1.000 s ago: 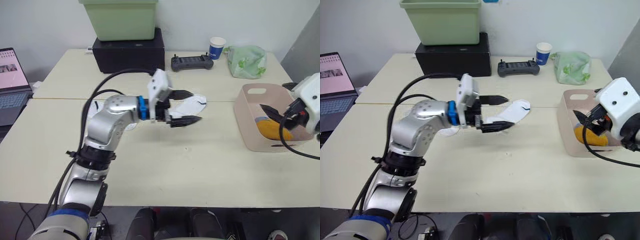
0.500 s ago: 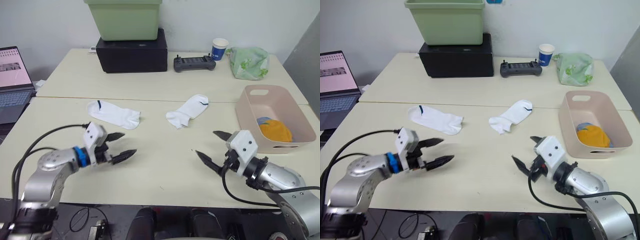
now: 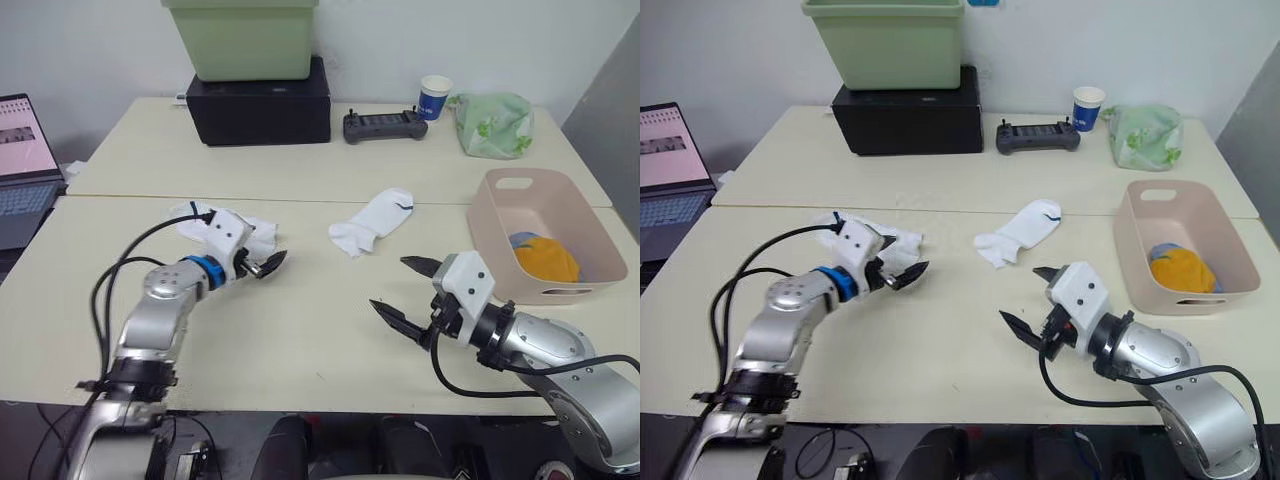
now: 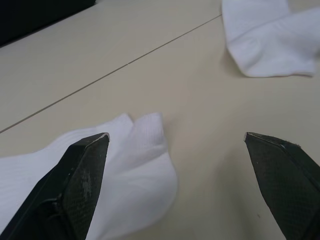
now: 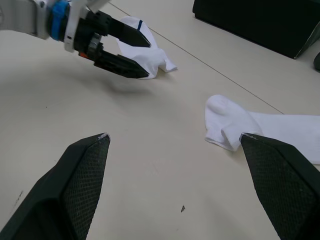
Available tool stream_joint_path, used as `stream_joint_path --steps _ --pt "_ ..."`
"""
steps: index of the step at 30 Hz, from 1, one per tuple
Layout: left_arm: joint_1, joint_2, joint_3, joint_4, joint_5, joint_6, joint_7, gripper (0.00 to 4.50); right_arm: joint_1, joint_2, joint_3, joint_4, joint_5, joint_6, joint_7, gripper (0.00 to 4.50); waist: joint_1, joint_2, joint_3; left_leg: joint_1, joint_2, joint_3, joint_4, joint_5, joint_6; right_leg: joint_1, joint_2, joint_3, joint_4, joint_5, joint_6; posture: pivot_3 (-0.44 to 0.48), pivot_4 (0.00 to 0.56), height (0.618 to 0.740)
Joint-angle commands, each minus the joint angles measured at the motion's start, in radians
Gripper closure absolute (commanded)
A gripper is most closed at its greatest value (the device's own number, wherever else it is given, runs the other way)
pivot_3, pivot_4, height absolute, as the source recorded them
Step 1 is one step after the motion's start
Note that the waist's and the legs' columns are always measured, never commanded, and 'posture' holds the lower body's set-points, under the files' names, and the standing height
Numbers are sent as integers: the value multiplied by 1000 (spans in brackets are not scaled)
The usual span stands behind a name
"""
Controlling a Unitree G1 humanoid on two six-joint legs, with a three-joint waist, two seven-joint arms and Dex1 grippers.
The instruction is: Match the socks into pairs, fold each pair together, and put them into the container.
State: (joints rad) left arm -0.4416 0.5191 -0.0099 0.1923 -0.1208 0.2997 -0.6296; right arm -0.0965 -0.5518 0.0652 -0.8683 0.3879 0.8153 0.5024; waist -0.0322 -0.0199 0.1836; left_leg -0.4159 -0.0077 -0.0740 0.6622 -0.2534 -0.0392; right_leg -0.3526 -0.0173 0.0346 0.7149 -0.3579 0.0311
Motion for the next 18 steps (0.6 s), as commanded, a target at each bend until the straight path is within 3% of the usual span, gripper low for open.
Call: stream_joint_path --steps 1,3,7,15,18 --pt "-54 -15 -16 80 56 -61 48 180 -20 -11 10 -35 18 -6 6 5 0 0 0 0 0 0 0 0 0 0 0 0 0 0 0 0 150 720" --pt "-77 -26 -25 135 77 -68 71 598 -20 -11 14 -36 15 -9 0 0 0 0 0 0 0 0 0 0 0 0 0 0 0 0 0 0 150 720" --pt "-86 -36 -21 169 82 -66 77 1927 -10 -10 17 -37 2 -19 -13 0 1 0 0 0 0 0 0 0 0 0 0 0 0 0 0 0 150 720" --pt "-47 -9 0 93 53 -33 39 4483 -11 -9 24 -27 -14 -32 -23 0 0 0 0 0 0 0 0 0 0 0 0 0 0 0 0 0 150 720" --pt "-17 20 14 34 30 7 5 4483 -16 -12 24 -18 -15 -37 -23 0 0 0 0 0 0 0 0 0 0 0 0 0 0 0 0 0 150 720"
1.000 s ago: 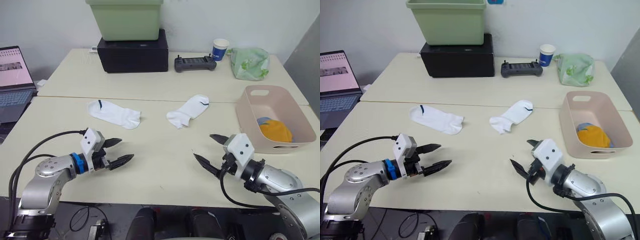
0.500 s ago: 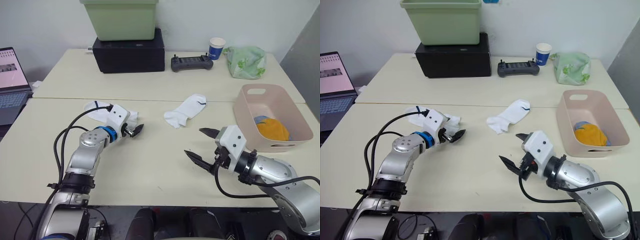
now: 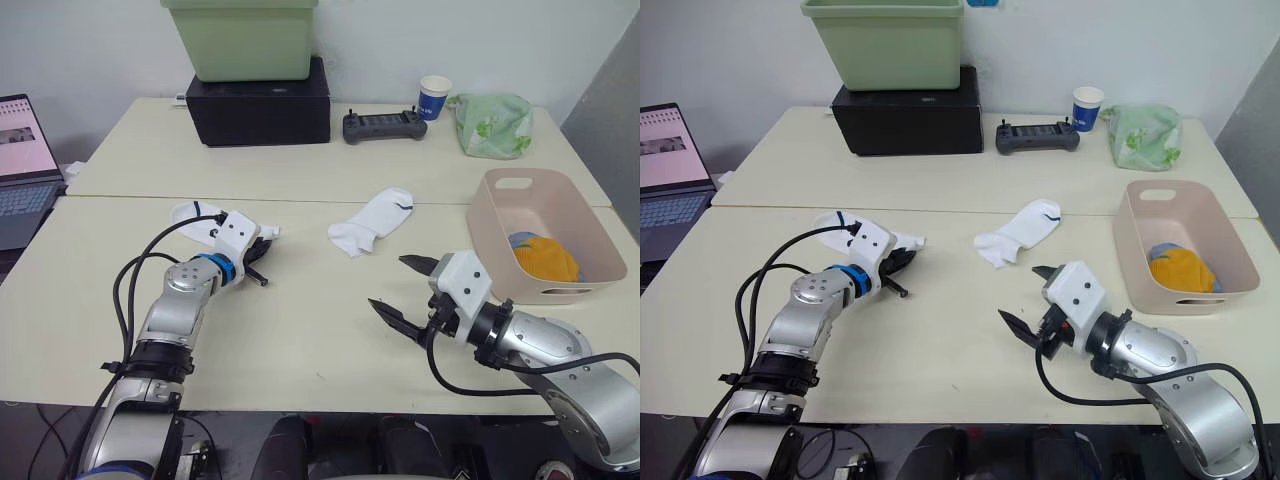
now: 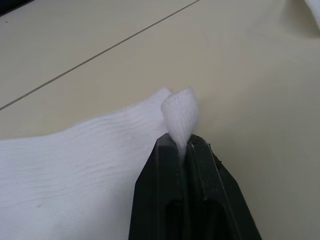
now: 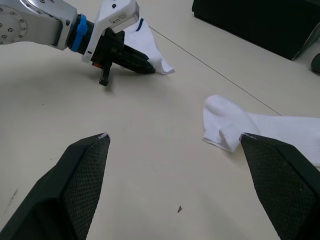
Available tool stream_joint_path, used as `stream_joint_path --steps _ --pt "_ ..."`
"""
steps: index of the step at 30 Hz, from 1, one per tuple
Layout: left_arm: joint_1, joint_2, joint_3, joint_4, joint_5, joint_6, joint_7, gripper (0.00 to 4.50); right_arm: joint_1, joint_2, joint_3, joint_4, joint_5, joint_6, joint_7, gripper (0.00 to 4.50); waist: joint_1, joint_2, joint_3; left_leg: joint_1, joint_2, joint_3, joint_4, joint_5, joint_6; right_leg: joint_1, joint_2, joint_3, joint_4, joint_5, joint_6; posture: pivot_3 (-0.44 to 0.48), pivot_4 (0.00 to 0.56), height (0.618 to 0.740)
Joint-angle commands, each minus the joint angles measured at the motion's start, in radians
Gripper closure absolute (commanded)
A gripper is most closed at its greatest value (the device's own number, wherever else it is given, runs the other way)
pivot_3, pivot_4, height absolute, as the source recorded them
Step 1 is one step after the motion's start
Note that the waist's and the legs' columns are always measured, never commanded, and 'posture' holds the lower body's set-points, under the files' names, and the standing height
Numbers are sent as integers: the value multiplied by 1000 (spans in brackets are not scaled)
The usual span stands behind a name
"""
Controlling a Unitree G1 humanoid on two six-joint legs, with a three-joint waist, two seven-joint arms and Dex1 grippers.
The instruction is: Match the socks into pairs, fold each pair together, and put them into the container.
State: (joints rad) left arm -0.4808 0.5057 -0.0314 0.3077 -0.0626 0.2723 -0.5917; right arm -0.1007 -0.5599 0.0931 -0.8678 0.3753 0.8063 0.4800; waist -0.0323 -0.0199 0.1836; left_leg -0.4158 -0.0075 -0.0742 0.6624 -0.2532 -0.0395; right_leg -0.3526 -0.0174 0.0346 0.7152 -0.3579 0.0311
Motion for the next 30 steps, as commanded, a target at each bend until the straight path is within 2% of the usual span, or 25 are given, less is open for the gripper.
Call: stream_joint_path --steps 1,4,8,13,16,18,19,21,26,28,30 --pt "37 46 40 -115 -43 60 -50 4483 -12 -6 -6 -17 -2 -29 0 0 0 0 0 0 0 0 0 0 0 0 0 0 0 0 0 0 150 720" --pt "90 83 51 -259 -113 191 -112 4483 -7 -12 -15 -21 2 -30 0 0 0 0 0 0 0 0 0 0 0 0 0 0 0 0 0 0 150 720" --pt "136 98 48 -481 -259 461 -168 4483 3 -27 -36 -34 15 -16 1 0 3 0 0 0 0 0 0 0 0 0 0 0 0 0 0 0 150 720" --pt "82 -38 -30 -619 -407 704 -138 4483 25 -64 -101 -69 50 25 9 0 13 -1 0 0 -2 0 1 0 0 2 -2 0 -2 0 0 0 150 720" --pt "60 -86 -97 -620 -431 726 -150 4483 49 -86 -139 -97 75 54 4 0 6 -1 0 0 -1 0 1 0 0 2 -1 0 -2 0 0 0 150 720" --pt "49 -84 -126 -618 -431 727 -157 4483 59 -92 -151 -112 86 70 -2 0 -4 0 0 0 0 0 0 0 0 2 0 0 -1 0 0 0 150 720" --pt "43 -79 -136 -620 -430 722 -161 3929 66 -95 -156 -122 92 77 -7 0 -6 0 0 1 1 0 0 0 0 1 1 1 0 0 0 0 150 720" --pt "29 -75 -133 -629 -446 727 -165 3463 76 -98 -163 -138 102 91 -17 0 -6 0 0 1 1 0 0 0 0 1 2 1 1 0 0 0 150 720" --pt "-18 -9 -84 -684 -503 742 -210 1863 88 -95 -168 -156 112 113 -36 0 0 0 0 1 1 0 0 0 0 1 2 1 0 0 0 0 150 720" --pt "-46 29 -70 -663 -494 703 -231 1206 91 -95 -167 -158 117 117 -42 0 2 0 0 0 1 0 0 0 0 1 2 1 0 0 0 0 150 720" --pt "-87 71 -72 -591 -430 598 -252 541 93 -91 -160 -160 121 121 -52 0 2 0 0 1 1 0 0 0 0 2 2 1 -1 0 0 0 150 720"
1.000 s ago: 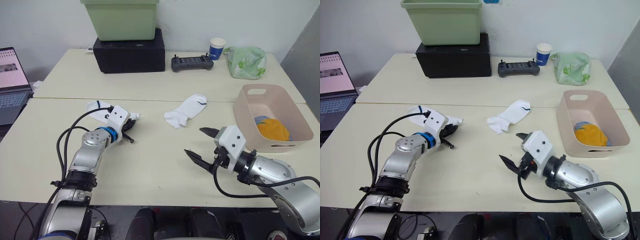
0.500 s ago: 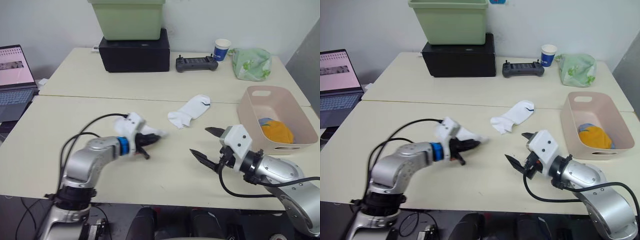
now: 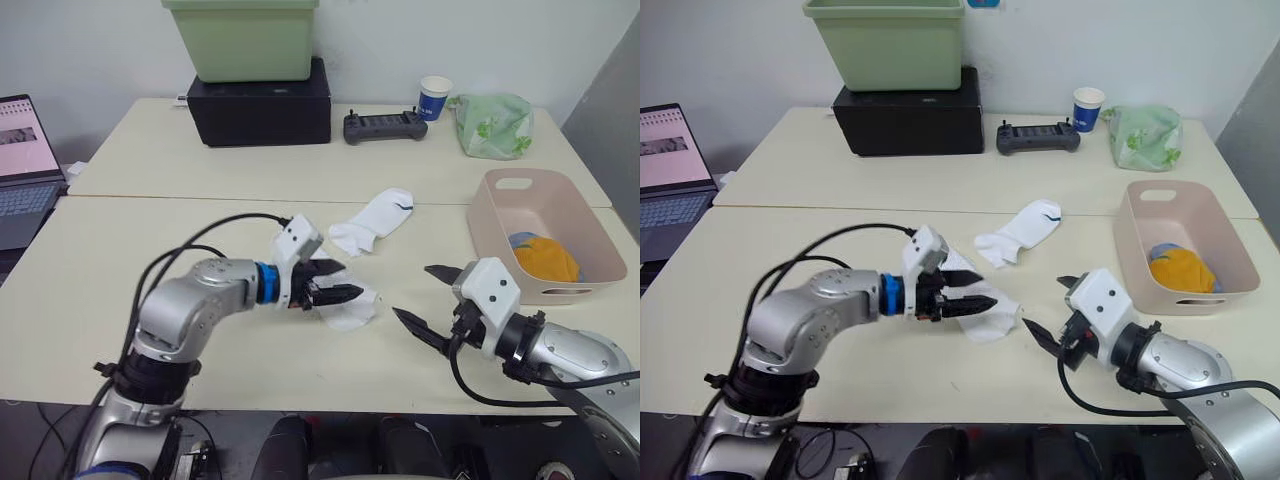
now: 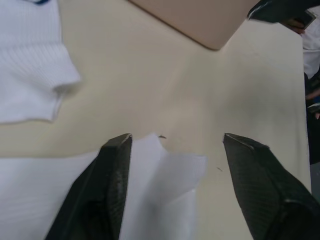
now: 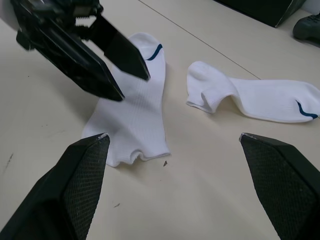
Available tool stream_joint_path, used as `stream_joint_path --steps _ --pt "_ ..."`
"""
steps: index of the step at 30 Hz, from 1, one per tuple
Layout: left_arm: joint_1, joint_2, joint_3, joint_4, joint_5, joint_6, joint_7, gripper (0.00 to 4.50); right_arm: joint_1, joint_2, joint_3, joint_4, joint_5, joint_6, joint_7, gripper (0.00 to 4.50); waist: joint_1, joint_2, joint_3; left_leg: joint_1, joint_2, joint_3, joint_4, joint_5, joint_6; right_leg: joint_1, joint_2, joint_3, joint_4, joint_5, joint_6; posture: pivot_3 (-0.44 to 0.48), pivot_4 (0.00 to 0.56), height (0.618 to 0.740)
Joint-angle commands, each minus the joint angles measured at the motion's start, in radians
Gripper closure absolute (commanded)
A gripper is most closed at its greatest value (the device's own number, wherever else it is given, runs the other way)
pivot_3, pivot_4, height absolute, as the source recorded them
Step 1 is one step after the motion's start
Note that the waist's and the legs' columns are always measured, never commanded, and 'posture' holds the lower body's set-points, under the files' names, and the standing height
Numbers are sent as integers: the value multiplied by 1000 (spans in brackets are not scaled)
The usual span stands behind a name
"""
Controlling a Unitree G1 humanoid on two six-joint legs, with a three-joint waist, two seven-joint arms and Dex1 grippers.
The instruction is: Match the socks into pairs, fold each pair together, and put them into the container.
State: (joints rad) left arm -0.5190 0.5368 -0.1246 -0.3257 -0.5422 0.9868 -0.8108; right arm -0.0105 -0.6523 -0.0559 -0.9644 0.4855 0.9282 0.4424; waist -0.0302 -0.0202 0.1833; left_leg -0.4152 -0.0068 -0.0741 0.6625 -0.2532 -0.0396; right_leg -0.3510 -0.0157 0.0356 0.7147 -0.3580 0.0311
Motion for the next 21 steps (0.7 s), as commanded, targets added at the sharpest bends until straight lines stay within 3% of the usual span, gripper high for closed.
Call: stream_joint_path --steps 1,4,12,20,21 --pt "-77 60 17 106 88 -177 -44 252 4 7 -3 -65 13 1 -23 0 0 0 0 0 0 0 0 0 0 0 0 0 0 0 0 0 150 720" --pt "-154 96 -16 314 196 -346 -75 252 17 19 31 -68 8 4 -51 0 0 0 0 0 0 0 0 0 0 0 0 0 0 0 0 0 150 720" --pt "-339 67 -93 861 388 -684 -202 252 77 38 160 -50 -71 23 -154 0 1 0 0 -2 -1 1 0 0 0 -2 0 0 -1 0 0 0 150 720" --pt "-477 -8 -112 1208 509 -889 -248 252 83 120 258 72 -140 -58 -181 0 -2 -1 0 -2 -2 1 0 0 0 -2 -1 0 0 0 0 0 150 720" --pt "-483 -15 -111 1233 517 -901 -258 428 74 142 263 90 -136 -61 -183 0 -4 -1 0 -2 -1 1 0 0 0 -2 -1 0 0 0 0 0 150 720"
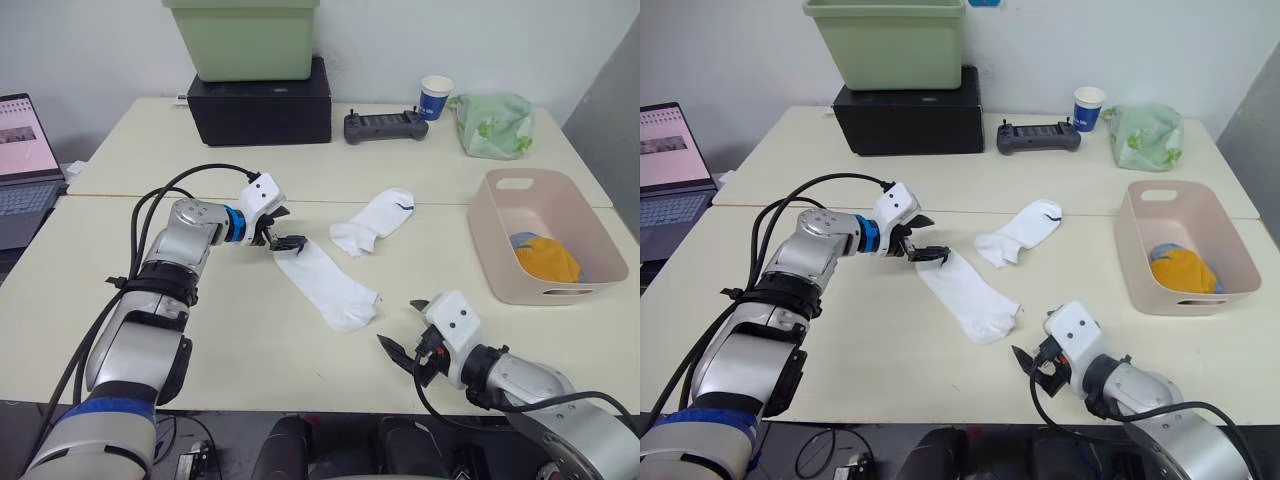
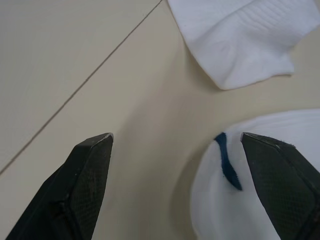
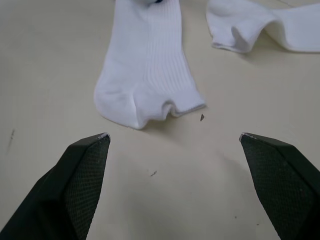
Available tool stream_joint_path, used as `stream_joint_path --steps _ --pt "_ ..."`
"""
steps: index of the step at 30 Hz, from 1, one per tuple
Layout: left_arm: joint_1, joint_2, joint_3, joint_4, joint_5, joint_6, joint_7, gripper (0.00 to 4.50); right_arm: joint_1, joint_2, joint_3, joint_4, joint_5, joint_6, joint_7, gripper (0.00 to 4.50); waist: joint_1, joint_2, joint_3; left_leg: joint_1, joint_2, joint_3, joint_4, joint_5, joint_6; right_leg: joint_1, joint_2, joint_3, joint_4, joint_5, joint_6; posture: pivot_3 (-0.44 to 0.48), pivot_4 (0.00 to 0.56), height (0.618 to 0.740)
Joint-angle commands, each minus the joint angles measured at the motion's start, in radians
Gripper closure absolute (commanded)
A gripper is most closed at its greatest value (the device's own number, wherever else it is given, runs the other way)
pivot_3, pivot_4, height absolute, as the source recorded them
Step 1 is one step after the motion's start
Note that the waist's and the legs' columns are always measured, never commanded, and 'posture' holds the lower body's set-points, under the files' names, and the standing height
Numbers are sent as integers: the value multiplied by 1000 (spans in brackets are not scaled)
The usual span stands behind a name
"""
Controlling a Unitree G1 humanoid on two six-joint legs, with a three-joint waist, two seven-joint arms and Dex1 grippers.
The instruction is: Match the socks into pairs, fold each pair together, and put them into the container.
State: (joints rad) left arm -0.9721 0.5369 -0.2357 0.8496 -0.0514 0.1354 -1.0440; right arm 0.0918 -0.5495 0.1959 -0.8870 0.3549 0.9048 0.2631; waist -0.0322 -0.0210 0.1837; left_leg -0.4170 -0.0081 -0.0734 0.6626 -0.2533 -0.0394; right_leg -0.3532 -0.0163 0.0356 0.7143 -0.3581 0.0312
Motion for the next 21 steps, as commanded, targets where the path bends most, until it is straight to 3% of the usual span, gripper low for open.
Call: stream_joint_path --steps 1,9,13,21 --pt "-32 -21 -1 78 34 -60 -41 632 -35 64 15 36 -2 -41 -6 0 -3 0 0 0 0 0 0 0 0 0 0 0 1 0 0 0 150 720" --pt "-36 -34 19 136 63 -91 -101 3056 -102 211 62 191 -1 -67 7 0 -2 0 0 0 1 -1 0 0 0 -1 1 0 1 0 0 0 150 720" --pt "-23 -26 29 118 63 -83 -116 4409 -133 240 87 271 -36 -96 14 981 -2 0 0 0 1 -1 0 0 0 -1 1 -1 2 0 0 0 150 720" --pt "51 14 81 -7 17 28 -152 4500 -159 245 95 277 -45 -96 38 3904 -7 0 0 0 1 -1 0 0 0 -2 1 0 2 0 0 0 150 720"
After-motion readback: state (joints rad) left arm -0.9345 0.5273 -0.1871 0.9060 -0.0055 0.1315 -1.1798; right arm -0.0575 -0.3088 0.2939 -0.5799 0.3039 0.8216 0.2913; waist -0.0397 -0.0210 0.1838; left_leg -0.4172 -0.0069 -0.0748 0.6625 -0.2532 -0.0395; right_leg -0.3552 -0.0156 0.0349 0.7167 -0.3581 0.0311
